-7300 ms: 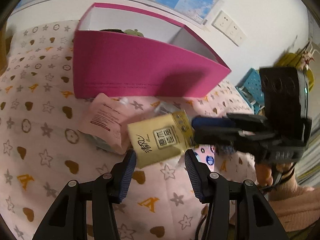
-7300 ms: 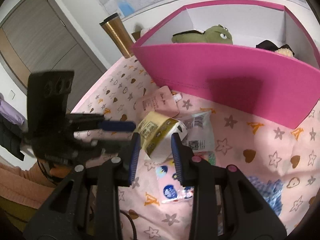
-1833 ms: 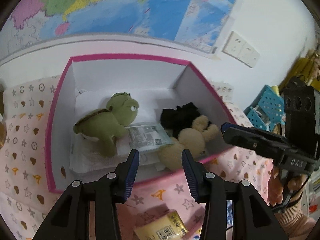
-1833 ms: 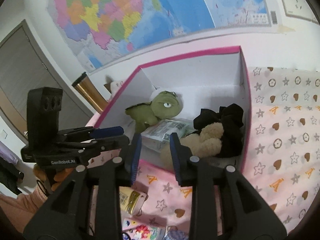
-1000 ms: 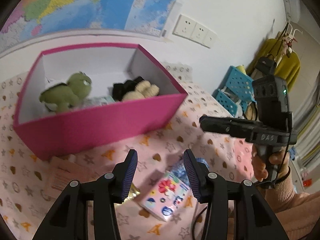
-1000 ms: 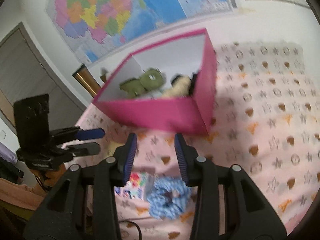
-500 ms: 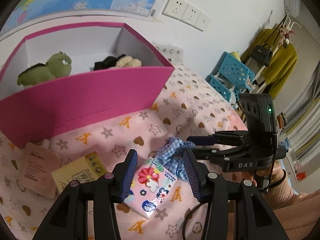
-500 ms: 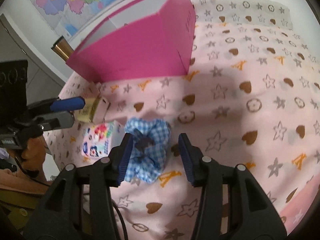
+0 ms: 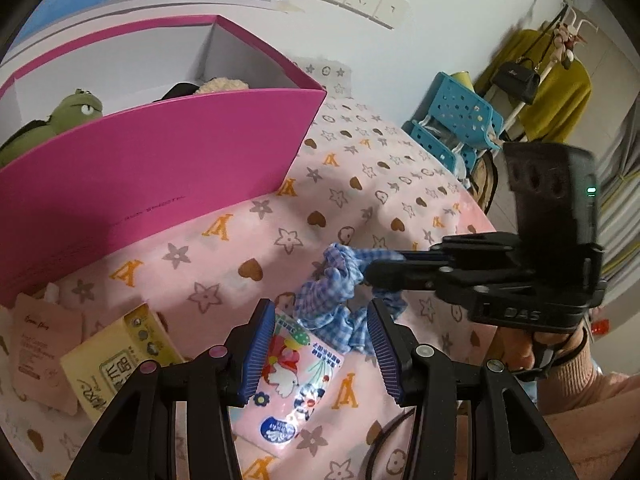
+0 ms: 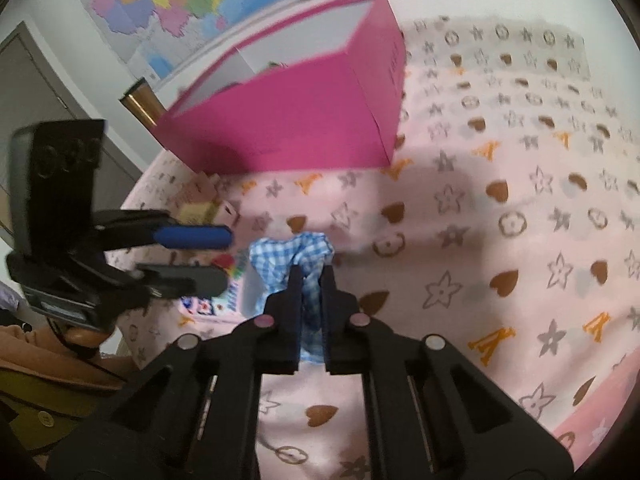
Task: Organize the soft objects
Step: 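Grasp the blue gingham scrunchie with the right tool, then carry the gingham scrunchie into the pink box and release it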
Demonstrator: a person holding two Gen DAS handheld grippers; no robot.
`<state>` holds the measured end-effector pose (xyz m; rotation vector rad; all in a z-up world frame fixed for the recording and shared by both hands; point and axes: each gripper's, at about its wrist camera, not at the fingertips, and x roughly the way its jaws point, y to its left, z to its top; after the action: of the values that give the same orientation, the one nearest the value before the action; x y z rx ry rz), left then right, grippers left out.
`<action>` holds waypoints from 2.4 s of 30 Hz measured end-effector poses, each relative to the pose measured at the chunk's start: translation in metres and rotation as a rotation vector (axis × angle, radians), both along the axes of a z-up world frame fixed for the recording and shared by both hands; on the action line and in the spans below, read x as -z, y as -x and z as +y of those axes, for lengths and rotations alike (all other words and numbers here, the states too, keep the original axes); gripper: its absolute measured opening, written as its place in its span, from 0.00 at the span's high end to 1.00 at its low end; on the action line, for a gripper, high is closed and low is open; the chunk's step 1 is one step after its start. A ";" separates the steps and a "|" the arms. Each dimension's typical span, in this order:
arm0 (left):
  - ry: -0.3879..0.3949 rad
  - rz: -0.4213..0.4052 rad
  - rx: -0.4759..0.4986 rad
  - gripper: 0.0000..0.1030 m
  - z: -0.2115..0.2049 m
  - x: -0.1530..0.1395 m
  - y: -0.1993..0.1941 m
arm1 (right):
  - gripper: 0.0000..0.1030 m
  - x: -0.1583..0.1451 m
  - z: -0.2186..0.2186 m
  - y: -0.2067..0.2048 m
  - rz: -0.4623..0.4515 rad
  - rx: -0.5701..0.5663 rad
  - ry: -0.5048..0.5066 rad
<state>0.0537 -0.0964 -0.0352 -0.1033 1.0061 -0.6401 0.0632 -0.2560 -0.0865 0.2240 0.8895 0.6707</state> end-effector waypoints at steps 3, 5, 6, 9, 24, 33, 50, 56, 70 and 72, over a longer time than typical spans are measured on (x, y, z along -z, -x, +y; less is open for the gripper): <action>0.010 0.000 0.010 0.53 -0.001 0.001 -0.004 | 0.92 -0.012 0.002 0.003 -0.032 -0.010 -0.004; 0.015 0.003 0.016 0.53 -0.003 0.002 -0.006 | 0.92 -0.019 0.003 0.003 -0.050 -0.017 -0.019; 0.014 -0.001 0.019 0.53 -0.003 0.002 -0.007 | 0.92 -0.022 0.004 0.004 -0.058 -0.021 -0.022; 0.012 -0.019 0.029 0.56 -0.006 0.000 -0.006 | 0.93 -0.032 0.007 0.004 -0.085 -0.032 -0.024; 0.022 -0.208 -0.006 0.65 0.013 -0.065 -0.007 | 0.93 -0.097 0.029 -0.018 -0.253 -0.122 -0.051; -0.020 -0.247 -0.102 0.66 0.038 -0.098 -0.046 | 0.92 -0.129 0.048 -0.069 -0.284 -0.149 -0.097; -0.115 -0.156 -0.237 0.69 0.067 -0.076 -0.122 | 0.92 -0.112 0.084 -0.160 -0.159 -0.096 -0.094; -0.131 -0.110 -0.296 0.56 0.075 -0.064 -0.140 | 0.87 -0.099 0.092 -0.184 -0.105 -0.043 -0.061; -0.111 -0.179 -0.323 0.49 0.091 -0.065 -0.109 | 0.64 -0.094 0.083 -0.154 -0.134 -0.021 0.023; -0.102 -0.201 -0.318 0.49 0.093 -0.069 -0.098 | 0.64 -0.096 0.080 -0.145 -0.139 -0.033 0.007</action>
<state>0.1514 -0.0031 0.0336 -0.1047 0.8045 -0.3008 0.2081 -0.1761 0.0090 0.1546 0.7637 0.7049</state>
